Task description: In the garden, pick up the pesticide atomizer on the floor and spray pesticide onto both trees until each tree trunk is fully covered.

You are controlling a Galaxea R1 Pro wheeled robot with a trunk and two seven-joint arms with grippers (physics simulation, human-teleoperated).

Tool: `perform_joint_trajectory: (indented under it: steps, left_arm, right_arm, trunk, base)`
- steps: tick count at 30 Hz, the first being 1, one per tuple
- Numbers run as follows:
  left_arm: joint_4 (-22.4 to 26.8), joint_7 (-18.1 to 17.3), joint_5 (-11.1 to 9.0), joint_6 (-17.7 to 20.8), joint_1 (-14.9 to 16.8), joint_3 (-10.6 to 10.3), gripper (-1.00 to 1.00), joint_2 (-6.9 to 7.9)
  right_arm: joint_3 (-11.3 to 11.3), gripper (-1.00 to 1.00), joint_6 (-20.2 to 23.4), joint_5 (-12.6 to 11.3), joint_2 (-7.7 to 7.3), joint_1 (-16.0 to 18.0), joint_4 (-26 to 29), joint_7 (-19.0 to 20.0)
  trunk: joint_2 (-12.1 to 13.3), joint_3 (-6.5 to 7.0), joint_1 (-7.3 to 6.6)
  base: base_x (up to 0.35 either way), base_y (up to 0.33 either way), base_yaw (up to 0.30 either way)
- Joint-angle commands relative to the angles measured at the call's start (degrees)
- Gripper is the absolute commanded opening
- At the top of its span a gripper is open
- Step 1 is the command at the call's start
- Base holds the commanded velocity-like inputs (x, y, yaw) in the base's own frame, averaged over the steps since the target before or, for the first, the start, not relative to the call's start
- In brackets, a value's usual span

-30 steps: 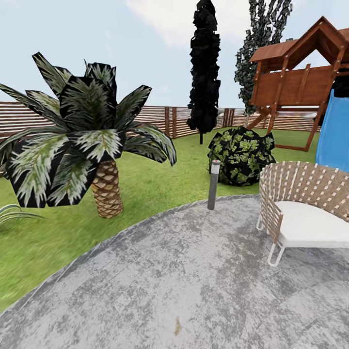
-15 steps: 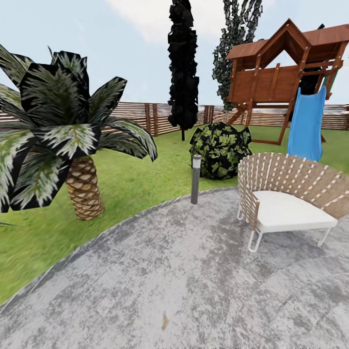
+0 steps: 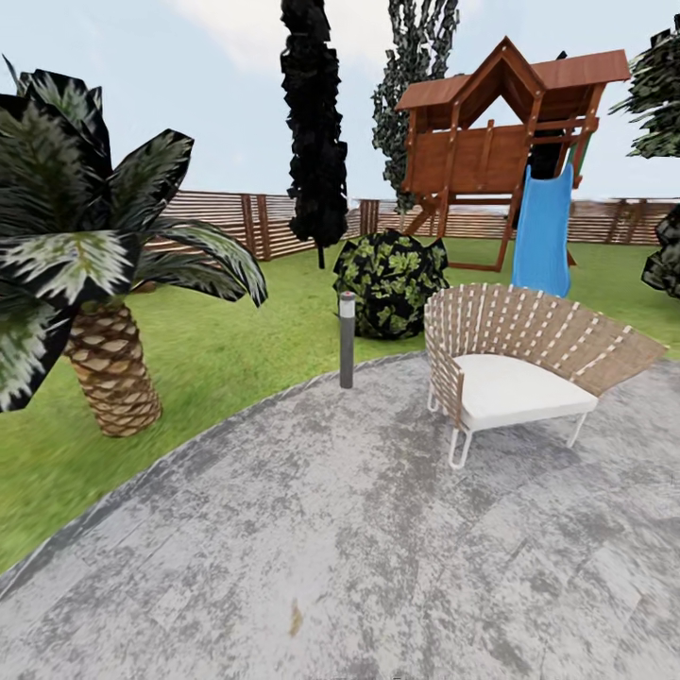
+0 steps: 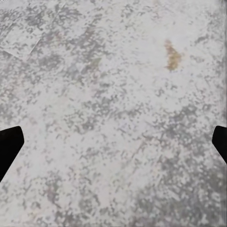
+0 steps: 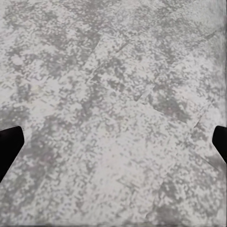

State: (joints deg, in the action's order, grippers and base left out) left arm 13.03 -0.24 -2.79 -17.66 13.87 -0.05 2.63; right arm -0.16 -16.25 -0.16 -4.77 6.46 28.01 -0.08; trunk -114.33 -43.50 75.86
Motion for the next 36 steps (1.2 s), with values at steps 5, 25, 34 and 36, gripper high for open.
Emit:
perform_joint_trajectory:
  steps: [5,25,34,36]
  left_arm:
    - [0.0,0.0,-0.3,-0.2,0.0,0.0,1.0,0.01]
    - [0.0,0.0,-0.3,-0.2,0.0,0.0,1.0,0.01]
    - [0.0,0.0,-0.3,-0.2,0.1,0.0,1.0,0.01]
    - [0.0,0.0,-0.3,-0.2,0.0,0.0,1.0,0.01]
  right_arm:
    - [0.0,1.0,-0.2,0.0,0.0,0.0,-0.1,0.0]
    - [0.0,1.0,-0.2,0.0,0.01,0.0,-0.1,0.0]
    - [0.0,1.0,-0.2,0.0,0.0,0.0,-0.1,0.0]
    - [0.0,1.0,-0.2,0.0,-0.02,0.0,-0.1,0.0]
  trunk:
    - [-2.0,-1.24,1.09]
    - [-10.1,-5.98,5.49]
    - [-13.7,-8.13,7.46]
    - [-14.5,-8.6,7.9]
  base:
    - [0.0,0.0,-0.258]
    - [0.0,0.0,-0.248]
    - [0.0,0.0,-0.241]
    - [0.0,0.0,-0.24]
